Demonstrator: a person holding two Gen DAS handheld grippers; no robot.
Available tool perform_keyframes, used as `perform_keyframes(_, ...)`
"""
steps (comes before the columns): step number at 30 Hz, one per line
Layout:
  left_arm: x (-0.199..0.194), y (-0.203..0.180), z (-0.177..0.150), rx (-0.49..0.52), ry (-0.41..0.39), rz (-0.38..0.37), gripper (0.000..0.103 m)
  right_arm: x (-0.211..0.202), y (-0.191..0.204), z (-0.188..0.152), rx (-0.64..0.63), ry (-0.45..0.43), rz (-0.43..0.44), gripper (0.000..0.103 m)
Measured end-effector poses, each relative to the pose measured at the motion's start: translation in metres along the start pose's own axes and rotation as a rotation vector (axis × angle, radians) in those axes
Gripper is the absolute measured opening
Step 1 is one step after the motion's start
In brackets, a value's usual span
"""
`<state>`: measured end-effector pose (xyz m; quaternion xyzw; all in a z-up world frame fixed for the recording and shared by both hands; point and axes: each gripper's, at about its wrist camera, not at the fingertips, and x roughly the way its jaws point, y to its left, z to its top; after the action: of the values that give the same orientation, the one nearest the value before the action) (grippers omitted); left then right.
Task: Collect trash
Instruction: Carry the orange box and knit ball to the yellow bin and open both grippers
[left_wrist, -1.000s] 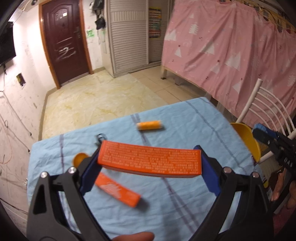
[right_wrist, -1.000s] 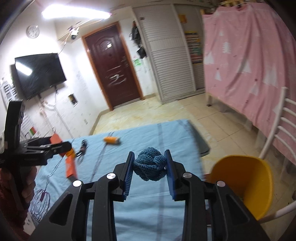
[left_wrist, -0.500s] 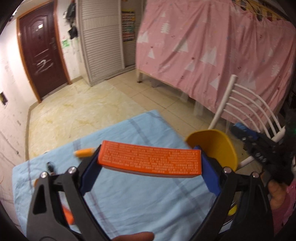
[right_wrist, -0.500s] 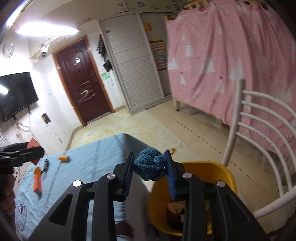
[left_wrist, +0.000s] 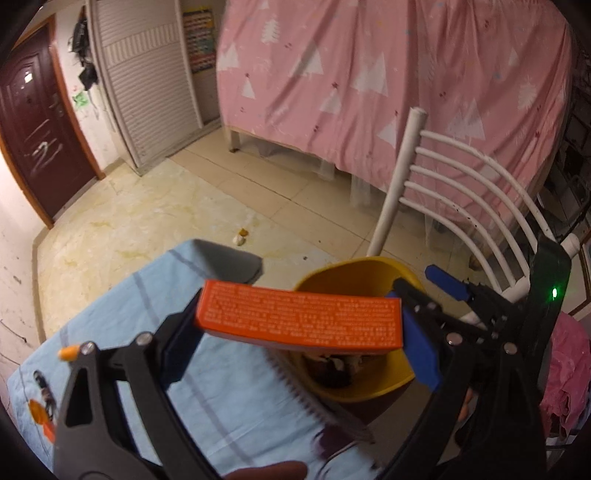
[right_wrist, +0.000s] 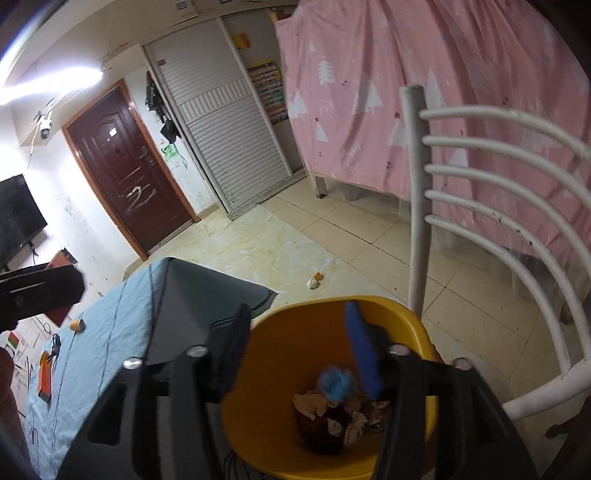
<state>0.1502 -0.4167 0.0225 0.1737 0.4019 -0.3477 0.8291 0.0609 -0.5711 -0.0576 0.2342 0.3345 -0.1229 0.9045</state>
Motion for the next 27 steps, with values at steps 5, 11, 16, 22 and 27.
perform_keyframes(5,0.023,-0.029,0.008,0.043,0.041,-0.02,0.09,-0.007,-0.034,0.0,0.089,-0.041,-0.047,0.053)
perform_keyframes(11,0.034,-0.037,0.012,0.038,0.091,-0.041,0.095,-0.018,-0.06,0.0,0.155,-0.06,-0.069,0.053)
perform_keyframes(16,0.03,-0.027,0.01,0.021,0.09,-0.035,0.095,-0.022,-0.053,-0.001,0.151,-0.066,-0.065,0.053)
perform_keyframes(22,0.012,0.001,0.003,-0.016,0.074,-0.023,0.096,-0.025,-0.026,0.003,0.1,-0.06,-0.04,0.053)
perform_keyframes(27,-0.004,0.029,-0.002,-0.051,0.054,0.002,0.096,-0.029,0.001,0.008,0.055,-0.062,-0.028,0.055)
